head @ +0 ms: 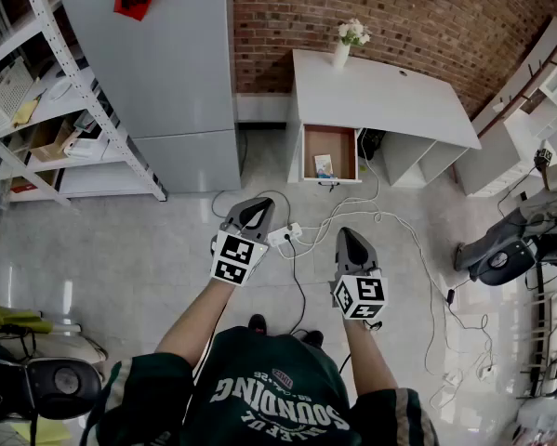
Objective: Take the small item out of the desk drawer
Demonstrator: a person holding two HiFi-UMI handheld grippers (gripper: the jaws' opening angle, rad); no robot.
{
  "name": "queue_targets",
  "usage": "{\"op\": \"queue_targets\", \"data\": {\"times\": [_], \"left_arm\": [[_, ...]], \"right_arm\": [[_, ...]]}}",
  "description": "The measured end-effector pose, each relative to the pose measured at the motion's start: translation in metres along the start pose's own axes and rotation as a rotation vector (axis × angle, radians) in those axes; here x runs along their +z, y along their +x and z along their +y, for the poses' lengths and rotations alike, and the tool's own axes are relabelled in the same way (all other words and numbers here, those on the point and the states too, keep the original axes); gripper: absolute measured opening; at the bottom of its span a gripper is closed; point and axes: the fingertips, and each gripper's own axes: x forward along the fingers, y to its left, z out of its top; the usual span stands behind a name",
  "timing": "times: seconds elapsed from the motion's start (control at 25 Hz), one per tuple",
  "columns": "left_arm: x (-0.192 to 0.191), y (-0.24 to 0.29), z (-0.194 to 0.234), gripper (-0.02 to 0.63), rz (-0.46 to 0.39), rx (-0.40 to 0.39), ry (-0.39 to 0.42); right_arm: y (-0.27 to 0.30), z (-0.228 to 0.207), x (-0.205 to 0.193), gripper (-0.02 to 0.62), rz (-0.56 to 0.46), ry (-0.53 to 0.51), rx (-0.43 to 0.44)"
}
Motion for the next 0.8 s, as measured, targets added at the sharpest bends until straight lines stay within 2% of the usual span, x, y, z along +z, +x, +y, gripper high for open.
{"op": "queue_targets", "data": {"times": [0.12, 0.48, 0.8], "left_arm": [[0.0, -0.002, -0.002, 0.017, -0.021, 0.003, 0.001], [-0.004, -0.008, -0.003, 0.017, -0.009, -0.007, -0.02], [-0.009, -0.02, 0.002, 0.017, -0.011, -0.015, -0.014]], "right_arm": [[-0.004, 0.001, -0.001, 0.025, -0.001, -0.013, -0.002], [-0.005, 0.012, 0.0, 0.025, 0.007, -0.034, 0.002], [-0.008, 0.025, -0.005, 0.025, 0.008, -0.008, -0.011]]}}
